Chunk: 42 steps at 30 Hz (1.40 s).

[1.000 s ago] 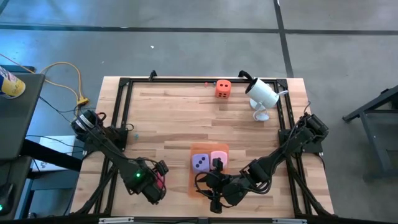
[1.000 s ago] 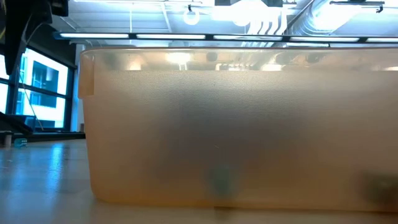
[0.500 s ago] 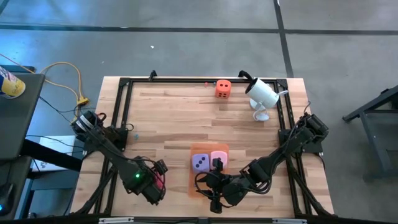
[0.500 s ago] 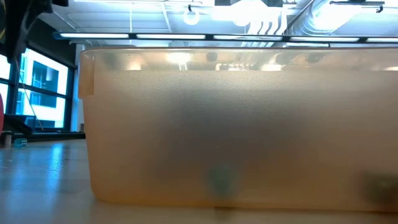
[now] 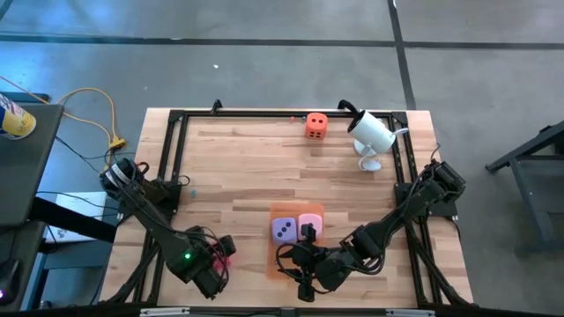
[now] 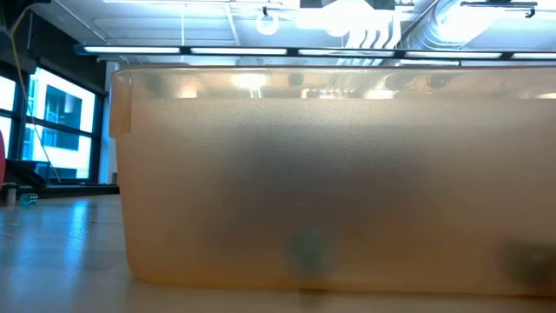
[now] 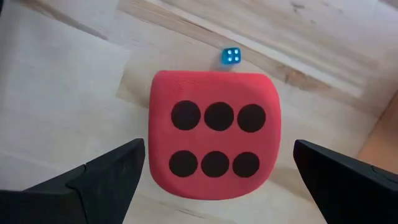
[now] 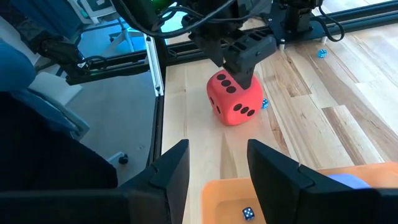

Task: Pick & Place Dice
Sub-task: Put the large red dice into the orange bin

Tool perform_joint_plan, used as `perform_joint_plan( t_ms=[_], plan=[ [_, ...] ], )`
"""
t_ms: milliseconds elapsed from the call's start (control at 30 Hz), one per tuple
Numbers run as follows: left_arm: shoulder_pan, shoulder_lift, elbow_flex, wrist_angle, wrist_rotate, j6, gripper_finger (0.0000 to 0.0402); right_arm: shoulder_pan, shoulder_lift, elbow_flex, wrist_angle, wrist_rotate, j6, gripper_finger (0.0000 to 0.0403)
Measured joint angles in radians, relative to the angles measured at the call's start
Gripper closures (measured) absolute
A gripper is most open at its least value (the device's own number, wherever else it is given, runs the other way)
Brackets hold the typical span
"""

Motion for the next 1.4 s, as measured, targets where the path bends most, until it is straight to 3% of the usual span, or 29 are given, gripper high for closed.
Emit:
perform_joint_plan(
  t_ms=[300,900,1400],
  plan=[
    [0.0,0.01,-0.004,0.01,0.043,0.058,0.0002,0.0,0.0,0.0,-0.001,0.0,0.0,0.0252],
    [0.022,0.011,-0.014,0.035,0.029,0.09,0.0002,0.0,0.0,0.0,0.0,0.0,0.0,0.0252],
    [0.055,0.005,-0.127,0.172,0.069,0.125,0.0001,0.0,0.0,0.0,0.0,0.0,0.0,0.0252]
  ],
)
